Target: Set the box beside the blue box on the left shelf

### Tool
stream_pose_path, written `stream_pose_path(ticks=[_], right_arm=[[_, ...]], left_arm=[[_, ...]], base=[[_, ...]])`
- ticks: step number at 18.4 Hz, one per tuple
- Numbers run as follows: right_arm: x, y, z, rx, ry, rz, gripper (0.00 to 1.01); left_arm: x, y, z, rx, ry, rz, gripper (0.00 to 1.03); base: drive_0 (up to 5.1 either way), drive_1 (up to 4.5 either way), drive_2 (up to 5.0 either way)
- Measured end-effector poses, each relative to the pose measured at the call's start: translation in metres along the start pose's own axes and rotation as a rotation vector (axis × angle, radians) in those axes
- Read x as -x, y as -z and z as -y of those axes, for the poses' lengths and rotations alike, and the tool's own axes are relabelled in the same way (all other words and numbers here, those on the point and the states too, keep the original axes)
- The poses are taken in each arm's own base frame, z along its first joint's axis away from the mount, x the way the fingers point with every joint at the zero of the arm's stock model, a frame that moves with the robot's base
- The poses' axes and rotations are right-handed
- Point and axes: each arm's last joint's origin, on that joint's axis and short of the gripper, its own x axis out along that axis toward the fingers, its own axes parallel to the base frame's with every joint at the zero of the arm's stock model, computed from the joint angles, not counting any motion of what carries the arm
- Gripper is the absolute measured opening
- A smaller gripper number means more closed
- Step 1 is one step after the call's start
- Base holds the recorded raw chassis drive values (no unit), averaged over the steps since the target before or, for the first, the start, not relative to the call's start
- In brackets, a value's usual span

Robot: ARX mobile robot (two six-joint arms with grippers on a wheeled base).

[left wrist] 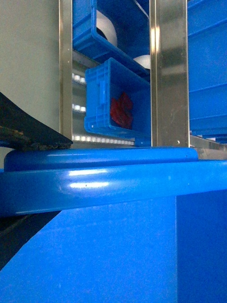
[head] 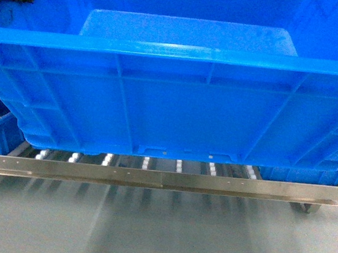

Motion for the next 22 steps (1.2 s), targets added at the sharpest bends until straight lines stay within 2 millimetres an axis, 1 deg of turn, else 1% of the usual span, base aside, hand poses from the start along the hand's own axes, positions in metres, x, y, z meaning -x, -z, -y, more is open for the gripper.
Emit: stream_pose_path(ticks=[22], right_arm=[[0.0001, -0.0001, 0.0, 0.0, 0.0, 0.001, 0.16]], left_arm=[[0.0, -0.0001, 0.0, 0.001, 0.0, 0.001, 0.2]], base=[[0.0, 0.0, 0.0]])
